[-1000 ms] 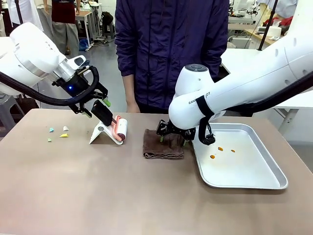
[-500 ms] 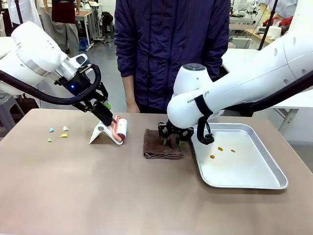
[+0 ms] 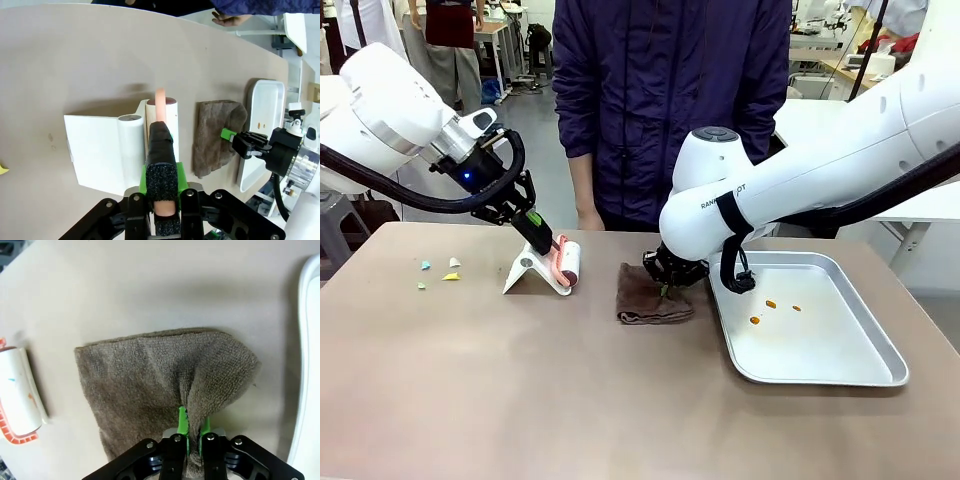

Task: Clean the surface of the table.
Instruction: Hold the Lint Roller with your left hand and the towel with your right hand, then if a person points to the right, clean the right side of the table with your right hand, and if they point to the left, clean the left side with your left hand.

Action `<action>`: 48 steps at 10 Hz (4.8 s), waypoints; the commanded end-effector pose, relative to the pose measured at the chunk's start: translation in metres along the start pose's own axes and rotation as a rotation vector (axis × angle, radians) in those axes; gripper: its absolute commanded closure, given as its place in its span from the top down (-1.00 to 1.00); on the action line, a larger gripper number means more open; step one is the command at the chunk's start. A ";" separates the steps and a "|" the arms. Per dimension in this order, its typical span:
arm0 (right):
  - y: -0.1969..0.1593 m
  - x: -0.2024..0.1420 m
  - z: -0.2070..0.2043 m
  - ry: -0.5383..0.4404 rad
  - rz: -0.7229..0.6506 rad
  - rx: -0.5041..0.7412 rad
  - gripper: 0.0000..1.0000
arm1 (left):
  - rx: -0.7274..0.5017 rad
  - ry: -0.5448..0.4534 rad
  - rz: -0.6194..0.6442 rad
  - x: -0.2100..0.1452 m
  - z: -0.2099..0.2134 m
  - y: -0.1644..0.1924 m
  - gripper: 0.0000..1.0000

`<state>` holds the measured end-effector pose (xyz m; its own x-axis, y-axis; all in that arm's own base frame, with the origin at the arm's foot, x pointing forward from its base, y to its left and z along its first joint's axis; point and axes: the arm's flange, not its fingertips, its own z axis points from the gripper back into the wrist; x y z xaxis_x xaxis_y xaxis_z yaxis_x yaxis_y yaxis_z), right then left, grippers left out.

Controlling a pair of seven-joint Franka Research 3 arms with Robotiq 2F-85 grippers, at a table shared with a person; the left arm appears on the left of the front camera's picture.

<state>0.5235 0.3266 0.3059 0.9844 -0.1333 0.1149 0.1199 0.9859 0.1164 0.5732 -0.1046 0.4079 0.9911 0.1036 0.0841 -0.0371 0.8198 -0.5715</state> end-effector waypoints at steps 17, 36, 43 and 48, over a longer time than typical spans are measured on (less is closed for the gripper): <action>-0.226 -0.139 0.118 0.216 -0.149 1.202 -1.00 | -0.676 0.009 -0.227 -0.204 0.154 0.098 -1.00; -0.516 -0.138 0.137 -0.111 -0.605 1.424 -1.00 | -0.948 -0.119 0.205 -0.232 0.148 0.335 -1.00; -0.516 -0.138 0.137 -0.111 -0.605 1.424 -1.00 | -0.948 -0.119 0.205 -0.232 0.148 0.335 -1.00; -0.516 -0.138 0.137 -0.111 -0.605 1.424 -1.00 | -0.948 -0.119 0.205 -0.232 0.148 0.335 -1.00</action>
<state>0.3082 -0.1791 0.3606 0.8078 -0.5372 -0.2425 0.2118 -0.1194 0.9700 0.3127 0.2292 0.3111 0.9536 0.2998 -0.0277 -0.0280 -0.0031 -0.9996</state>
